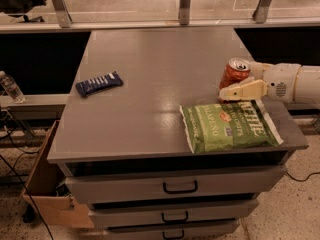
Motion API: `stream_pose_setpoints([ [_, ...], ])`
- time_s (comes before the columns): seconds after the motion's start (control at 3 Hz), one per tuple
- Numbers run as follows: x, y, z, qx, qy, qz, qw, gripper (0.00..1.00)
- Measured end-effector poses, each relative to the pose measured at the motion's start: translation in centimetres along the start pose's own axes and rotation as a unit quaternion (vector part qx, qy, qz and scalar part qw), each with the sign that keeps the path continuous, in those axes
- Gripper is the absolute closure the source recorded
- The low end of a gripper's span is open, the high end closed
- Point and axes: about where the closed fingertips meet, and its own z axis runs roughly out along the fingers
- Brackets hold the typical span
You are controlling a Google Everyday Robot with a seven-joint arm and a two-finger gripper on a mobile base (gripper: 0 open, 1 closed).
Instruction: Move coke can near green jalapeno chip bag
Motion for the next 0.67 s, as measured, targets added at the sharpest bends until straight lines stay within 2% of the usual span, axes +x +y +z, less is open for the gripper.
stream_pose_setpoints([
  [0.33, -2.2, -1.0, -2.4, 0.022, -0.02, -0.012, 0.9995, 0.0],
  [0.67, -5.8, -3.0, -7.4, 0.063, -0.06, -0.026, 0.9959, 0.0],
])
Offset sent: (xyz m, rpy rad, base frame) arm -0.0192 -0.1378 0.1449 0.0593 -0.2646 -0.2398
